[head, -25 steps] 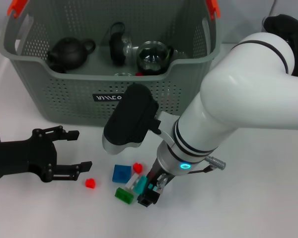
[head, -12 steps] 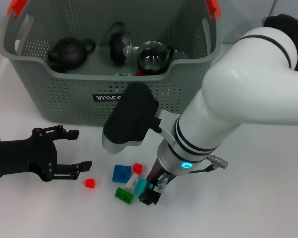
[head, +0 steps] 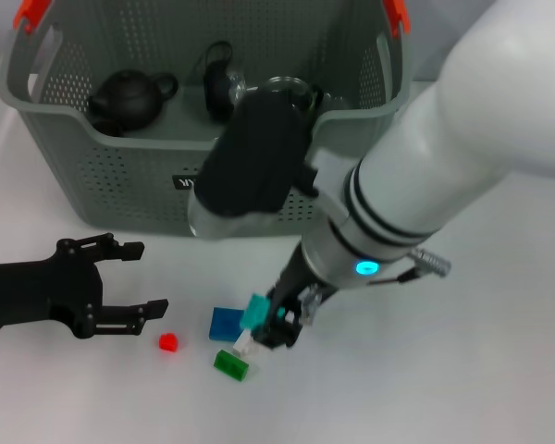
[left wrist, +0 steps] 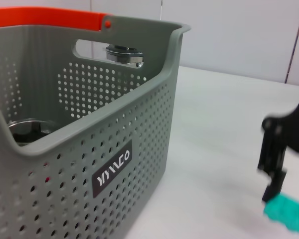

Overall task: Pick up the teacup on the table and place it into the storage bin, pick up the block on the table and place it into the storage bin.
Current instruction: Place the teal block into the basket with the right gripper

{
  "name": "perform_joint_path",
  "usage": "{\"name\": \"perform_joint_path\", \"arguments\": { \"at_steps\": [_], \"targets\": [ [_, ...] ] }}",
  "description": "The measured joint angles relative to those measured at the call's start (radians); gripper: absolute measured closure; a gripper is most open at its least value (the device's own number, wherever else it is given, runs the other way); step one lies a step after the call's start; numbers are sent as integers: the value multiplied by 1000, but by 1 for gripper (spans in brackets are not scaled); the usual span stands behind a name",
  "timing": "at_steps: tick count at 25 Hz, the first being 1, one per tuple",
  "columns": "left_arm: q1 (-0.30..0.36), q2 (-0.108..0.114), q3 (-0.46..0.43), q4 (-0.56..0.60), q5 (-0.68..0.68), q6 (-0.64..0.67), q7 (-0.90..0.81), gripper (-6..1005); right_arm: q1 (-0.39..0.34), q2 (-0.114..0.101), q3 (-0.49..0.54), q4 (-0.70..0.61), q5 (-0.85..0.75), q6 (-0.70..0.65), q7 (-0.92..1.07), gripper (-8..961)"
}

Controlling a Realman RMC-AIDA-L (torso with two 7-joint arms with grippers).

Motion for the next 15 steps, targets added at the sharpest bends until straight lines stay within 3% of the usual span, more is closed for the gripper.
{"name": "perform_joint_path", "arguments": {
  "at_steps": [8, 15],
  "targets": [
    [-2, 2, -16, 2, -1, 0, 4, 127, -16, -2, 172, -302, -74, -142, 18, 522],
    [-3, 1, -16, 1, -1, 3, 15, 127, 39, -3, 407, -354, -123, -108, -79, 522]
  ]
}}
